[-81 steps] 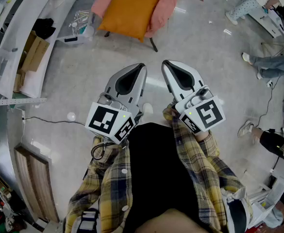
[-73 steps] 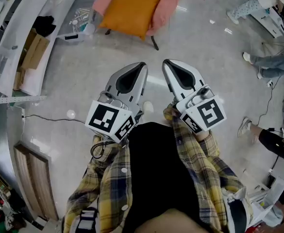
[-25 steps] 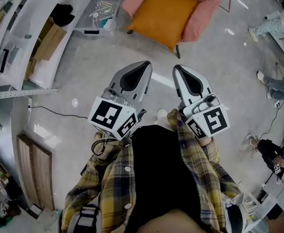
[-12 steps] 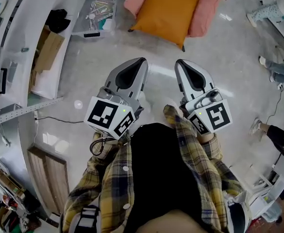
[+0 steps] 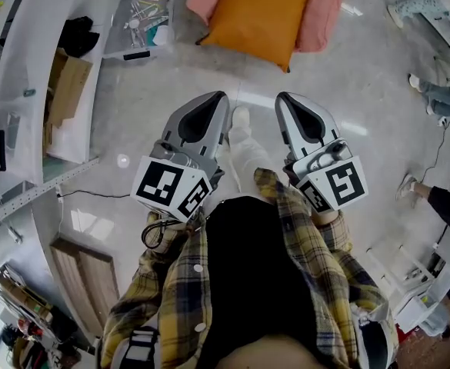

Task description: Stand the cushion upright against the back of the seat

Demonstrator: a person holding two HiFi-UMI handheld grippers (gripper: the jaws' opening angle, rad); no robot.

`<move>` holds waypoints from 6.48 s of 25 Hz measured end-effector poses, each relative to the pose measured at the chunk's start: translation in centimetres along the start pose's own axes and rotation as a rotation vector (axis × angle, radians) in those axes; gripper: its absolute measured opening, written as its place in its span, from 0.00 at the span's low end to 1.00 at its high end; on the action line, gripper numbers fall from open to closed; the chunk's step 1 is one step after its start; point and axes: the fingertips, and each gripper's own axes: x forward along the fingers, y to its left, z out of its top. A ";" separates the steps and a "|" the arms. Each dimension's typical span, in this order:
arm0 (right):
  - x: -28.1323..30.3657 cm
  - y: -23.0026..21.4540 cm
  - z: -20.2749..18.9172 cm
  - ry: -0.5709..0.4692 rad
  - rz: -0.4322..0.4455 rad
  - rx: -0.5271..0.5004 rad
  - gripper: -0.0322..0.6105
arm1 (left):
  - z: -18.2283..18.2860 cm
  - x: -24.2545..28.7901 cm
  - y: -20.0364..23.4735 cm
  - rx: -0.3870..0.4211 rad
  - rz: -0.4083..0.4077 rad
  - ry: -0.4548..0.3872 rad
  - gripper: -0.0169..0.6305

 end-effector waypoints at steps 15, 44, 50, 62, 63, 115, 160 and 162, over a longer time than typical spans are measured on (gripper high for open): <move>5.3 -8.7 4.3 -0.048 0.010 -0.029 0.08 | 5.3 9.3 2.6 0.042 0.003 -0.044 0.03; 12.1 -18.7 7.3 -0.067 -0.230 -0.018 0.08 | 11.6 21.4 9.3 0.112 -0.153 0.024 0.03; 16.8 -20.8 8.2 -0.074 -0.317 -0.007 0.08 | 14.4 24.7 13.9 0.127 -0.211 0.056 0.03; 21.9 -22.0 6.3 -0.035 -0.507 0.055 0.08 | 14.2 29.3 20.0 0.121 -0.356 0.193 0.03; 21.9 -21.9 5.9 -0.025 -0.517 0.062 0.08 | 13.9 29.4 20.2 0.118 -0.362 0.205 0.03; 26.1 -32.1 -15.1 0.191 -0.433 0.244 0.08 | -26.2 33.0 35.9 0.101 -0.229 0.852 0.44; 25.3 -31.0 -13.2 0.158 -0.410 0.269 0.08 | -31.7 30.3 34.3 0.109 -0.180 1.098 0.10; 24.5 -30.8 -12.2 0.148 -0.418 0.271 0.08 | -30.6 30.0 33.3 0.057 -0.174 1.093 0.10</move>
